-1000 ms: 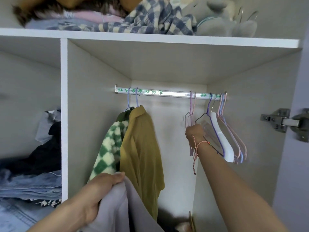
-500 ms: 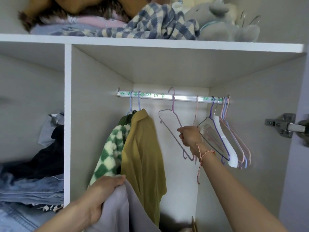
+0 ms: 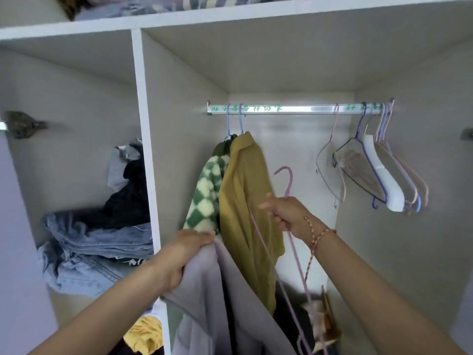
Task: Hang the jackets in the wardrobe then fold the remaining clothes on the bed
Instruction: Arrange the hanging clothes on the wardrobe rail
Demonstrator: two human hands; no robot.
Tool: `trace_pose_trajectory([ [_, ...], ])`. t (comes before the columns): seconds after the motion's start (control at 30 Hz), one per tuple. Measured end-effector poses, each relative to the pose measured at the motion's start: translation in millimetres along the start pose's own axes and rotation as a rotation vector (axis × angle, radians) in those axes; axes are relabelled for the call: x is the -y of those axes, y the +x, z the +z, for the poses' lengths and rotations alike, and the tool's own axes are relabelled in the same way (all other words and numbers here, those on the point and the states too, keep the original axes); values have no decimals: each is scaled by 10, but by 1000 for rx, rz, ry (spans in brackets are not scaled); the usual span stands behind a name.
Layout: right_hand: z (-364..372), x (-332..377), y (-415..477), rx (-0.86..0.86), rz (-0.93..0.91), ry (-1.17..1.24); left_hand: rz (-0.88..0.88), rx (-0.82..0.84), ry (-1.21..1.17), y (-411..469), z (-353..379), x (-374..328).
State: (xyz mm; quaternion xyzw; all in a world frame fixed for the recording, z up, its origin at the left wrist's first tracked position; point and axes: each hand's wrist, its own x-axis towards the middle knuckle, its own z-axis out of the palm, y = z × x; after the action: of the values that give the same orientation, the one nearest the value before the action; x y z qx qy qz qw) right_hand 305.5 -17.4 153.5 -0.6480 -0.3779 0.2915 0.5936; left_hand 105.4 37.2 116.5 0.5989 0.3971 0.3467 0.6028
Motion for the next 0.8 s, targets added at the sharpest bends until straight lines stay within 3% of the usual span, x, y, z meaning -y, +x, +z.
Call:
trace_pose_trajectory([
  [0.13, -75, -275, -302, -91, -194, -205, 186, -103, 368, 53, -275, 211],
  [0.27, -70, -502, -683, 23, -323, -325, 282, -290, 722, 66, -734, 512],
  [0.4, -182, -494, -909, 119, -243, -177, 287, -310, 846, -22, -1011, 777],
  [0.47, -208, -482, -1038, 260, -237, -105, 280, -343, 891, -79, -1121, 850],
  [0.6, -17, -590, -1303, 584, -125, -184, 229, -415, 900, -164, -1282, 940],
  [0.8, 671, -1212, -1444, 624, 55, -236, 193, -486, 974, -390, -1438, 1015],
])
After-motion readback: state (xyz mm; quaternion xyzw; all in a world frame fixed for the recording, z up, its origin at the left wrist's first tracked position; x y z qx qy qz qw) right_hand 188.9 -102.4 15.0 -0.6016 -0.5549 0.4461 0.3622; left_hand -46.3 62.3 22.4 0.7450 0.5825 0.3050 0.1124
